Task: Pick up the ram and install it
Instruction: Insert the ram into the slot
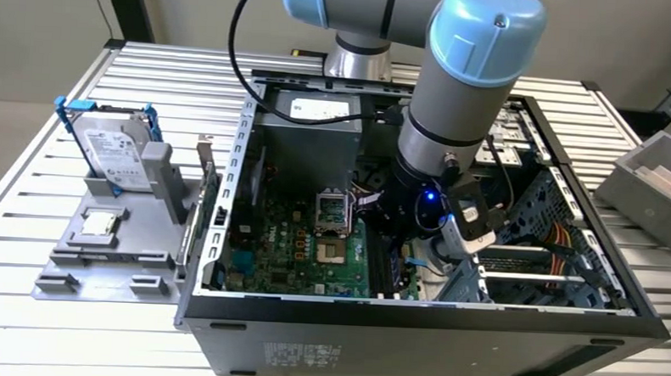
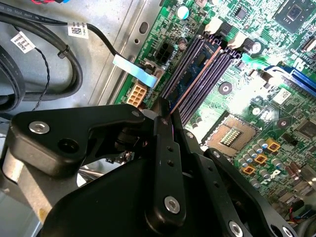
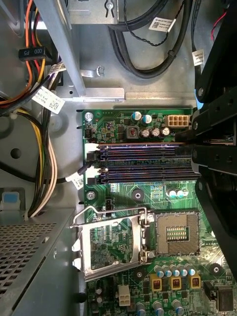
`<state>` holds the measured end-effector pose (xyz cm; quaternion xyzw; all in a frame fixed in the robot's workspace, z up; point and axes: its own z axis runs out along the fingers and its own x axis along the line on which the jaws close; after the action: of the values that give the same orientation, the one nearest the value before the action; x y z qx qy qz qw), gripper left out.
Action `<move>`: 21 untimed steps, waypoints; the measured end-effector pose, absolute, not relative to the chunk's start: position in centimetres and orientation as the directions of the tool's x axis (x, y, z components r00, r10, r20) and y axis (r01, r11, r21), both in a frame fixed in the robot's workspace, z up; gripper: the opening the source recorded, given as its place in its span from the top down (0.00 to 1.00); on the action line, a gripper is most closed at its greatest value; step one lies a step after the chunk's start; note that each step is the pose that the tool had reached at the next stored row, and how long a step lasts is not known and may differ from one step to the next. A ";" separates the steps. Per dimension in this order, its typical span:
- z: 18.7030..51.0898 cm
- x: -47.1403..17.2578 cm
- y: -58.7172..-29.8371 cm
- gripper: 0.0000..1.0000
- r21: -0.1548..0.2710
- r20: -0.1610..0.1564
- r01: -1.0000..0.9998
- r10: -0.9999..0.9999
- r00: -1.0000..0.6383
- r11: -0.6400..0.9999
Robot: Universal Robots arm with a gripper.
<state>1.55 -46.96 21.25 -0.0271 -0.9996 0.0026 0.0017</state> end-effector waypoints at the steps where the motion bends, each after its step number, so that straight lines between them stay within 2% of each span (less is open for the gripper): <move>1: 21.3 1.6 -47.0 1.00 -0.005 0.003 0.054 0.054 -0.999 0.999; 21: 20.8 1.6 -47.0 1.00 -0.002 0.003 0.039 0.039 -0.999 0.999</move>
<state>1.62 -46.97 20.79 -0.0195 -0.9998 0.0008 0.0017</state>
